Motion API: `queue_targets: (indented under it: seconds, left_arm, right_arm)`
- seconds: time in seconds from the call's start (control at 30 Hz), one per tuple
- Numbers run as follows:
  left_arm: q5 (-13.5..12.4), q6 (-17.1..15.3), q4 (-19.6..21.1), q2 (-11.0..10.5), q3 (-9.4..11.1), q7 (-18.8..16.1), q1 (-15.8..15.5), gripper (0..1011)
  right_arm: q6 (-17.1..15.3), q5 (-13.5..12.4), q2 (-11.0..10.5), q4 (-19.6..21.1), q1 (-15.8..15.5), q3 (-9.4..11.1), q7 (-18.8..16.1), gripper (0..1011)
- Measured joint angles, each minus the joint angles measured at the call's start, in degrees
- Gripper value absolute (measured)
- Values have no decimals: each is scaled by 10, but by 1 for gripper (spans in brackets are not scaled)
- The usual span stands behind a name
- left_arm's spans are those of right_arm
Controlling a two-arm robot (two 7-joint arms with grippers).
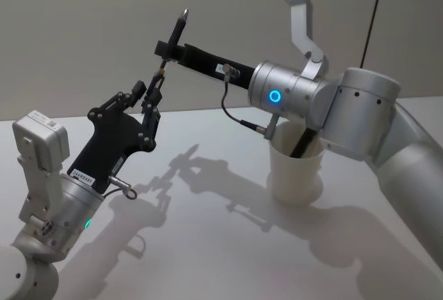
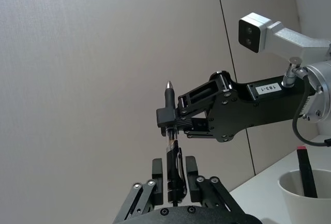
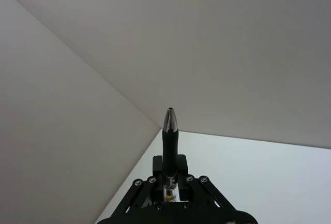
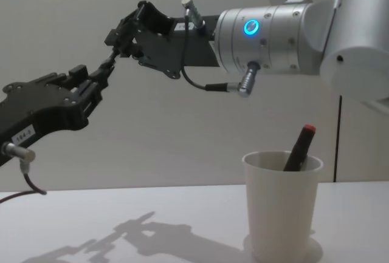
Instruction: Place the pen into the pen holder.
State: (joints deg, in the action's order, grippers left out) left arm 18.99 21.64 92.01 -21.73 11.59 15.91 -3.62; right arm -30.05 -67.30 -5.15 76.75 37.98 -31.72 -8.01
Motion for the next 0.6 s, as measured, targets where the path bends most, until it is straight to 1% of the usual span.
queue_targets:
  seconds: [0.03,0.13,0.2,0.27,0.37,0.47,0.57,0.6]
  left_arm:
    - [0,0,0,0,0,0,0,242]
    - [0,0,0,0,0,0,0,367]
    - [0,0,0,0,0,0,0,408]
    - [0,0,0,0,0,0,0,487]
    - [0,0,0,0,0,0,0,568]
    - [0,0,0,0,0,0,0,688]
    - [0,0,0,0,0,0,0,746]
    - [0,0,0,0,0,0,0,800]
  right_arm:
    - [0,0,0,0,0,0,0,136]
    - [0,0,0,0,0,0,0,136]
    - [0,0,0,0,0,0,0,136]
    - [0,0,0,0,0,0,0,137]
    - [0,0,0,0,0,0,0,137]
    - [0,0,0,0,0,0,0,136]
    - [0,0,0,0,0,0,0,136]
    - [1,1,0,1,1,0,0,136]
